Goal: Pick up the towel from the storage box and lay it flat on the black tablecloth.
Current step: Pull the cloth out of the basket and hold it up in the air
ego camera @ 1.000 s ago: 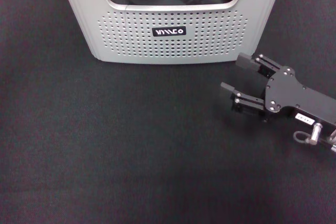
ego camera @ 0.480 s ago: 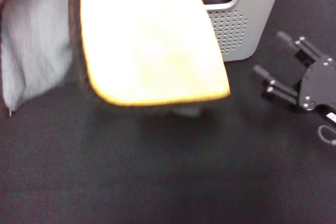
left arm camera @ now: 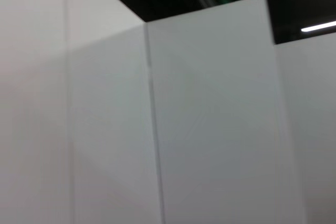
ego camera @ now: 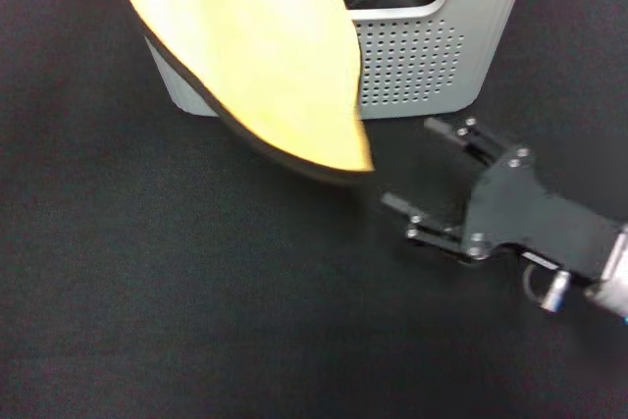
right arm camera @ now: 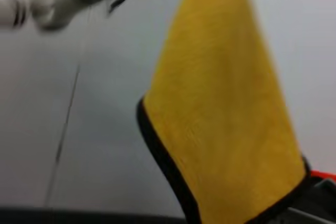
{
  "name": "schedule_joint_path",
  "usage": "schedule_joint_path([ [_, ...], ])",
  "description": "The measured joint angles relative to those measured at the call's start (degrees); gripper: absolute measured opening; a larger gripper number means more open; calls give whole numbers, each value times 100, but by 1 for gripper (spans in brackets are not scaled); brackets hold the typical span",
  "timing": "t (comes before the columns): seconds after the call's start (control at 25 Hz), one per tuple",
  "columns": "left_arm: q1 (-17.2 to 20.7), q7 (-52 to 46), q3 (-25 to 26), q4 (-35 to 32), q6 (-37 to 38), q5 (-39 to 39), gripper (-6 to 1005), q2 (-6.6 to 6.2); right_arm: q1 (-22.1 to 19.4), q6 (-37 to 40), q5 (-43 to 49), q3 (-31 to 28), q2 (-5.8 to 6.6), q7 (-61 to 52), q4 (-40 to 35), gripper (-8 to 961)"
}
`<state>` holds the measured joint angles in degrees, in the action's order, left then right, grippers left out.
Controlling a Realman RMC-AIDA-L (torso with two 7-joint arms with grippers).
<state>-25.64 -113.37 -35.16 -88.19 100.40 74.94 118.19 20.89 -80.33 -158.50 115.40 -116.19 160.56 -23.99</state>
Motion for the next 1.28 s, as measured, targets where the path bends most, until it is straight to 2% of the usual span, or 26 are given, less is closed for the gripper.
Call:
schedule_joint_path([
  [0.12, 114, 86, -2, -17, -173, 51, 17, 61, -316, 799, -28, 163, 1, 679, -788, 806],
  [0.24, 204, 173, 11, -38, -230, 56, 18, 123, -570, 1278, -52, 202, 0, 1048, -1287, 806],
  [0.36, 261, 217, -42, -41, -235, 94, 18, 128, -600, 1191, -54, 243, 0, 1047, -1356, 806],
  [0.44, 300, 253, -133, -36, -113, 184, 18, 52, -613, 814, -55, 274, 2, 895, -1288, 806],
  [0.56, 309, 357, -266, 2, 313, 398, 18, -195, -668, 176, -43, 222, 61, 282, -1192, 807],
  [0.6, 310, 392, -353, 8, 586, 520, 18, -339, -666, -39, -29, 182, 106, -51, -1152, 807],
  [0.68, 309, 416, -496, 30, 988, 660, 18, -525, -606, -364, -2, 62, 210, -711, -1031, 807],
  [0.72, 309, 416, -496, 30, 988, 660, 17, -525, -556, -520, 80, -42, 274, -1096, -949, 807],
  [0.8, 241, 519, -874, 217, 1501, 674, 17, -817, -439, -790, 308, -316, 397, -1755, -798, 807],
  [0.88, 202, 603, -1123, 301, 1585, 632, 17, -951, -243, -1109, 770, -734, 544, -2463, -595, 807],
  [0.92, 202, 603, -1123, 301, 1585, 632, 17, -951, -165, -1191, 954, -870, 593, -2673, -537, 807],
  [0.96, 175, 729, -1638, 362, 1598, 577, 17, -1193, 6, -1335, 1350, -1138, 683, -3115, -436, 807],
  [1.04, 128, 849, -2145, 368, 1603, 539, 17, -1388, 294, -1465, 1935, -1509, 819, -3682, -364, 807],
  [1.16, -72, 934, -2827, 364, 1610, 509, 18, -1586, 695, -1631, 2799, -1882, 1001, -4298, -352, 802],
  [1.28, -338, 939, -3321, 392, 1623, 502, 18, -1684, 925, -1831, 3385, -2145, 1073, -4531, -380, 797],
])
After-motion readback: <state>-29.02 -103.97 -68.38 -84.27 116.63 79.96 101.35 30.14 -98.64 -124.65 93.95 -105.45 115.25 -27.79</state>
